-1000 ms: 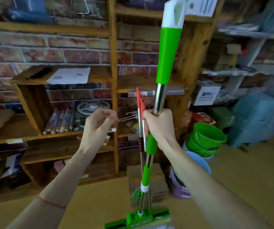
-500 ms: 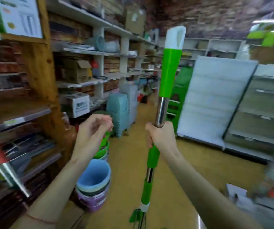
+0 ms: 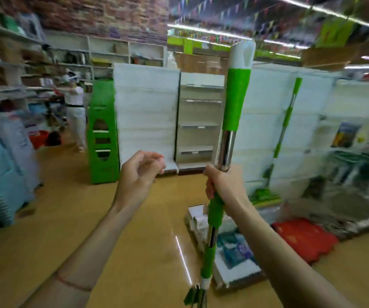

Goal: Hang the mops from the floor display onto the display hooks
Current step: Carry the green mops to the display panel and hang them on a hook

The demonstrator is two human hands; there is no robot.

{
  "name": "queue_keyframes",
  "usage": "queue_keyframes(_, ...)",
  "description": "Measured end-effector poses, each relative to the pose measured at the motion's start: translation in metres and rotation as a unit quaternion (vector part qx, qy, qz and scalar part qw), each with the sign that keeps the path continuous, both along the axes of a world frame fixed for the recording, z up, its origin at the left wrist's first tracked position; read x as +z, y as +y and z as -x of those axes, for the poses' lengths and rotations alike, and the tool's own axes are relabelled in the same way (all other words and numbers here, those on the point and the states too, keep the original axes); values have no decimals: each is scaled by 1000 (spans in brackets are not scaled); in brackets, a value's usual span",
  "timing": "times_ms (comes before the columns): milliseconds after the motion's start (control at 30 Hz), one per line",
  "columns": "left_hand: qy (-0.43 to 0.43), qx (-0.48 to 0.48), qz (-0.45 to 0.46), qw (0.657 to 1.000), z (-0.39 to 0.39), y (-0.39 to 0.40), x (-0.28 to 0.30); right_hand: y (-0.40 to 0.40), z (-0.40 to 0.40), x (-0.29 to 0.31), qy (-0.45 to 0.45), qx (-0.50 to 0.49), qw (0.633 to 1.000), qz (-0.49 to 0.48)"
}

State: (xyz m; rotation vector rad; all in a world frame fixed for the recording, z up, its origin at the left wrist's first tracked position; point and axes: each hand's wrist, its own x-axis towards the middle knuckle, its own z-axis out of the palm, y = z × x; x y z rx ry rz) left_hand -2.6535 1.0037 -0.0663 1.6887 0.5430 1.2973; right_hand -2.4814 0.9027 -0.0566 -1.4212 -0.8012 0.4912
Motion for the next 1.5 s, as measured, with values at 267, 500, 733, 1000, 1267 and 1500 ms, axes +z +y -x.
queue_keyframes(267, 19, -132, 11, 991, -168, -6, -4, -42, -139, -13, -1, -125, 992, -5)
queue_keyframes(500, 23, -242, 10, 970, -296, 6, -3, -65, -234, -19, -22, -231, 972, -18)
queue_keyframes(733, 5, -337, 6, 941, -417, 9, 5, -87, -310, -14, -43, -349, 936, -15)
queue_keyframes(1000, 18, -397, -22, 917, -543, -19, 6, -112, -415, -15, -35, -385, 921, -46)
queue_keyframes(1267, 39, -367, -47, 928, -681, -42, -8, -126, -562, -28, -17, -328, 944, -45)
queue_keyframes(1500, 50, -303, -47, 951, -771, -41, -6, -106, -671, -24, -33, -282, 959, -25)
